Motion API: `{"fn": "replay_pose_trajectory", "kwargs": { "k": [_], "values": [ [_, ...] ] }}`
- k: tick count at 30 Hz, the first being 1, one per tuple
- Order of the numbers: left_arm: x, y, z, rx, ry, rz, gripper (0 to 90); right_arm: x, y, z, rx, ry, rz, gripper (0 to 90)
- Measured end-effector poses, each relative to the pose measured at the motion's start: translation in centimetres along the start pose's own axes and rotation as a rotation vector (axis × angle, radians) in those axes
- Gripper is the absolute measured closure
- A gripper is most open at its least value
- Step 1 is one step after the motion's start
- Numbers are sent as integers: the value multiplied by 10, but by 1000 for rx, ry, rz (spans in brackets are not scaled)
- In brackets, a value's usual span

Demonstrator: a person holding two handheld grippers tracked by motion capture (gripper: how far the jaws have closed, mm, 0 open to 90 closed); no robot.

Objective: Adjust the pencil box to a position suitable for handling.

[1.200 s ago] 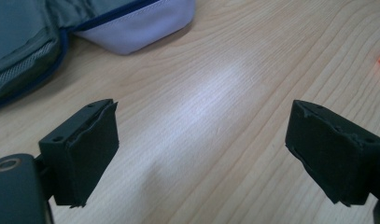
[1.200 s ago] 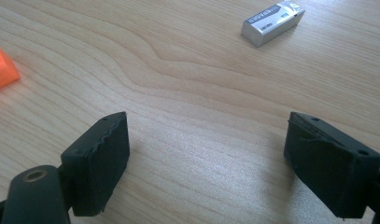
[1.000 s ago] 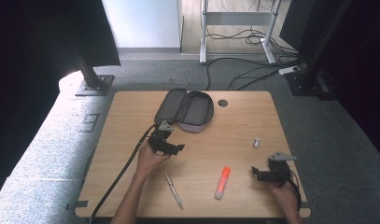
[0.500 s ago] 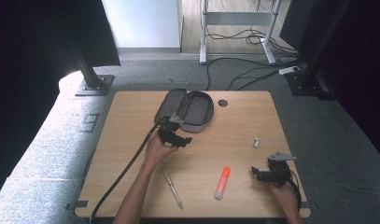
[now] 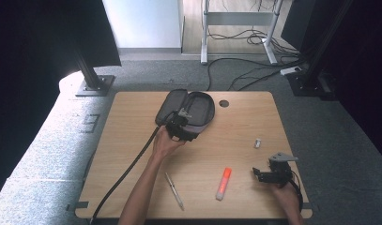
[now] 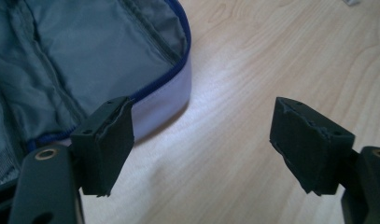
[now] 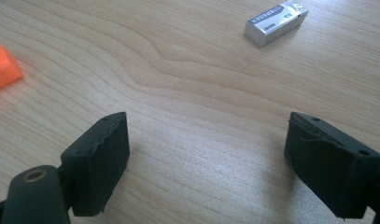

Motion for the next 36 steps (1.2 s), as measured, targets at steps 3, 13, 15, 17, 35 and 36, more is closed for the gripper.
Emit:
{"fn": "replay_pose_trajectory", "kwargs": {
  "k": [3, 13, 15, 17, 35, 36],
  "values": [
    [0, 5, -4, 6, -10, 11, 233, 0, 0, 0, 0, 0, 0, 138],
    [-1, 24, -20, 12, -17, 34, 323, 0, 0, 0, 0, -1, 0, 138],
    [-1, 27, -20, 18, -13, 28, 339, 0, 0, 0, -1, -3, 0, 138],
    [-1, 31, -22, 21, 1, 18, 365, 0, 0, 0, 0, -1, 0, 138],
    [3, 52, -20, 39, -24, 22, 677, 0, 0, 0, 1, -4, -3, 135],
    [2, 52, -20, 38, -23, 25, 699, 0, 0, 0, 1, -4, -3, 136]
  ]
}}
Point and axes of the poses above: each handheld gripper's, and its own axes: y roughly forward along the jaws, z roughly out of its underside, x roughly to its left, the point moved 10 cm from there along y, roughly forward along the jaws, and after that the axes turned 14 degrees about -z, right-handed, at the moved point
